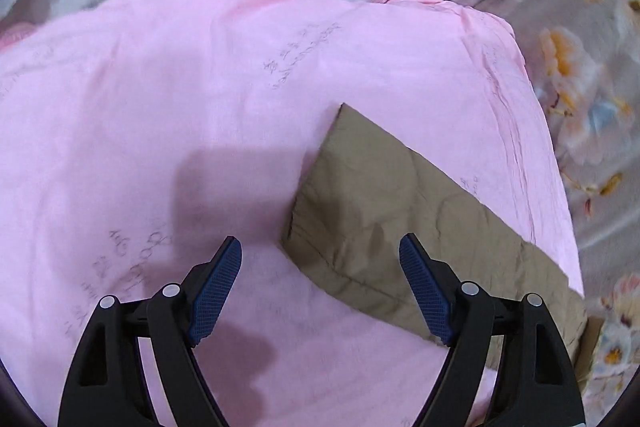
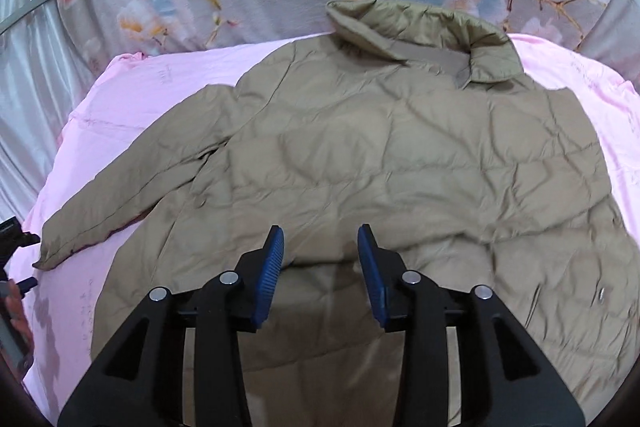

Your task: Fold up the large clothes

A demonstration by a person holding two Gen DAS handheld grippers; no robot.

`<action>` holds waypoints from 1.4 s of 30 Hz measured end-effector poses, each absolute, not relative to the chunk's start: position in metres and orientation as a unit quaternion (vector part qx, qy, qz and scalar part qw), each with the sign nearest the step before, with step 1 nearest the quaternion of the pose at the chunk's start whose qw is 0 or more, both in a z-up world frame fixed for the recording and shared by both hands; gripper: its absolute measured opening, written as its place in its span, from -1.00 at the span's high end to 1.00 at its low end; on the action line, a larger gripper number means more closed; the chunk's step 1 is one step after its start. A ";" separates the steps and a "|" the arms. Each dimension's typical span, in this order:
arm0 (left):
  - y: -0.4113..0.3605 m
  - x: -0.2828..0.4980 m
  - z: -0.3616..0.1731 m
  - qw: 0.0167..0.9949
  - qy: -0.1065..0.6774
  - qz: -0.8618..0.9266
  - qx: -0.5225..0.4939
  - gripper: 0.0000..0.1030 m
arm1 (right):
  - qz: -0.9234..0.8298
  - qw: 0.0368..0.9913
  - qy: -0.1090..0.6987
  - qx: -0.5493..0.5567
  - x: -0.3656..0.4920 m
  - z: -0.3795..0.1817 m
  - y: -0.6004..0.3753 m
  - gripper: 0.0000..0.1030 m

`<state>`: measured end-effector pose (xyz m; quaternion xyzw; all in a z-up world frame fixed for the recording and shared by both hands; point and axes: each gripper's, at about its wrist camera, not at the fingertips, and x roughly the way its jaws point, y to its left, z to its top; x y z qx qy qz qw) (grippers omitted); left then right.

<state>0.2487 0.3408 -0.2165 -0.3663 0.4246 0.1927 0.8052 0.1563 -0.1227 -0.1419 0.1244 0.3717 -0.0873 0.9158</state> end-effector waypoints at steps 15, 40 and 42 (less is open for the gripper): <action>0.137 0.268 -0.051 0.919 0.331 -0.062 -0.203 0.99 | -0.121 0.909 0.368 0.156 0.097 -0.132 -0.162 0.16; -0.020 0.254 -0.113 0.848 0.456 -0.149 -0.227 -0.08 | -0.191 0.893 0.332 0.235 0.070 -0.129 -0.309 -0.22; 0.008 0.271 -0.127 0.839 0.464 -0.125 -0.254 -0.08 | -0.194 0.886 0.337 0.254 0.089 -0.131 -0.315 -0.23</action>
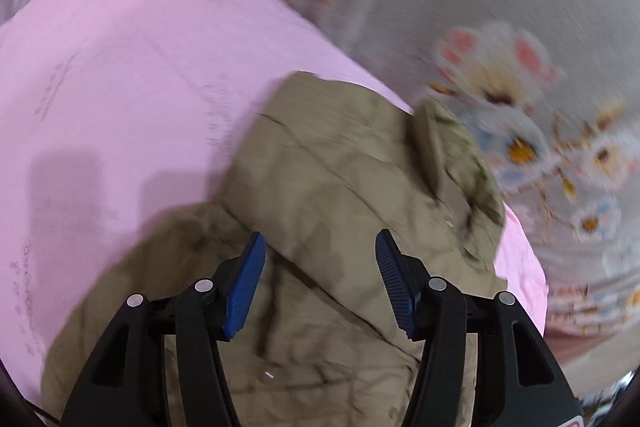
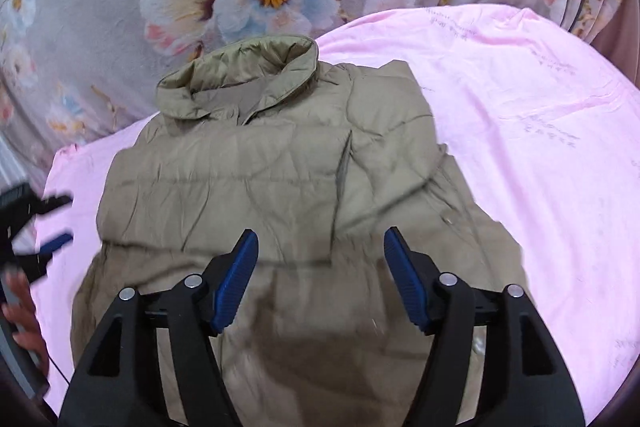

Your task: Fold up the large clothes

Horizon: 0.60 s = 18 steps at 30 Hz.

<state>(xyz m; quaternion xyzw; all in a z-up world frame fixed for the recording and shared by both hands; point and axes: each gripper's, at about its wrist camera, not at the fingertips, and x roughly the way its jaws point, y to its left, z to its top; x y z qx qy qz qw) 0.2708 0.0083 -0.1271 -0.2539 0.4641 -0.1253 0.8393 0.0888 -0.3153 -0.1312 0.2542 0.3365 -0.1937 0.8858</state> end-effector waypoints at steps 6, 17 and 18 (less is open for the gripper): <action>0.035 0.302 -0.159 0.819 0.482 -0.117 -0.289 -0.08 | -0.209 0.857 0.375 0.284 0.134 -0.164 -0.324 -0.04; 0.016 0.315 -0.195 0.817 0.504 -0.114 -0.255 0.24 | -0.233 0.877 0.377 0.188 0.132 -0.150 -0.338 0.98; 0.013 0.314 -0.196 0.824 0.502 -0.109 -0.240 0.25 | -0.227 0.867 0.404 0.182 0.139 -0.163 -0.338 0.96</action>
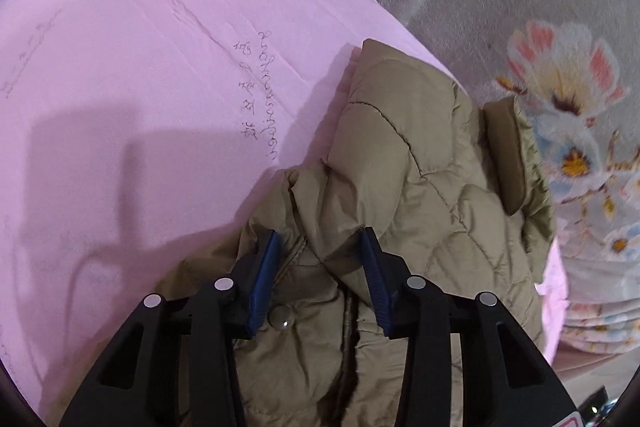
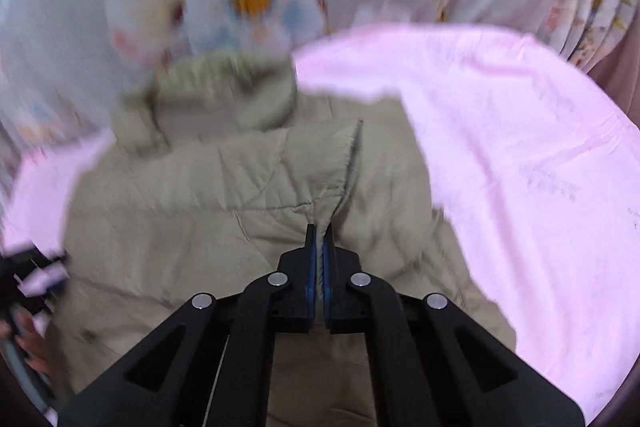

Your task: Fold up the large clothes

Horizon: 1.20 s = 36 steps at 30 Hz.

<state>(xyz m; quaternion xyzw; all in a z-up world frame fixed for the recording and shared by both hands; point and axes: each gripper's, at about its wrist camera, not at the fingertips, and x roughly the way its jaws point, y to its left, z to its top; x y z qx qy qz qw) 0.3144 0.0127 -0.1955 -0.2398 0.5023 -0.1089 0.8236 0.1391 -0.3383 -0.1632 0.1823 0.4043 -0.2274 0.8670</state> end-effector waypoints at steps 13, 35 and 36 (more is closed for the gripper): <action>-0.020 0.296 -0.121 0.890 0.416 -0.127 -0.139 0.47 | -0.229 0.909 0.314 0.151 0.141 -0.101 -0.293 0.65; -0.070 0.284 -0.211 0.909 0.400 -0.119 -0.024 0.40 | -0.165 0.907 0.372 0.105 0.193 -0.188 -0.255 0.69; -0.069 0.284 -0.211 0.909 0.399 -0.120 -0.026 0.40 | -0.164 0.908 0.372 0.106 0.194 -0.188 -0.256 0.69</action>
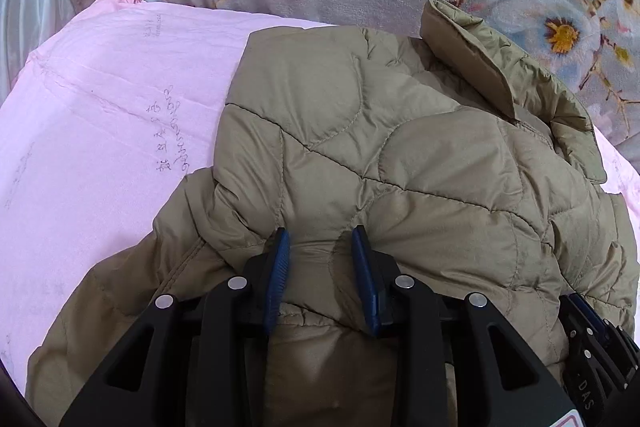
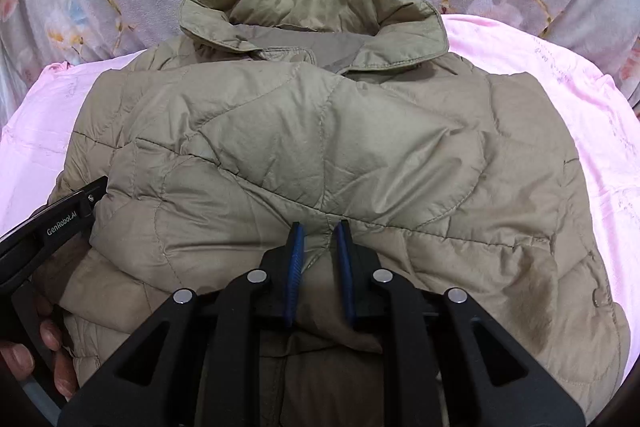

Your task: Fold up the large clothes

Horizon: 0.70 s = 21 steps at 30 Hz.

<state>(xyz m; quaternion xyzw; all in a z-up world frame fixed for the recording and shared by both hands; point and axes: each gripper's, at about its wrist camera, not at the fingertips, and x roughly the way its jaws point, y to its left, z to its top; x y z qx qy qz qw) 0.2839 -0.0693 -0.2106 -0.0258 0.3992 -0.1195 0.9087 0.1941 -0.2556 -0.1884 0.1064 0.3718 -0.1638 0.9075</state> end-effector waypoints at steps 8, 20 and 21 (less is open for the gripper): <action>-0.053 0.259 -0.214 0.906 0.399 -0.134 -0.046 0.40 | -0.159 0.905 0.374 0.122 0.169 -0.191 -0.252 0.69; -0.039 0.275 -0.156 0.895 0.404 -0.133 -0.139 0.04 | -0.160 0.908 0.311 0.231 0.165 -0.130 -0.330 0.08; -0.045 0.286 -0.142 0.892 0.399 -0.143 -0.157 0.02 | -0.158 0.906 0.301 0.252 0.168 -0.126 -0.344 0.08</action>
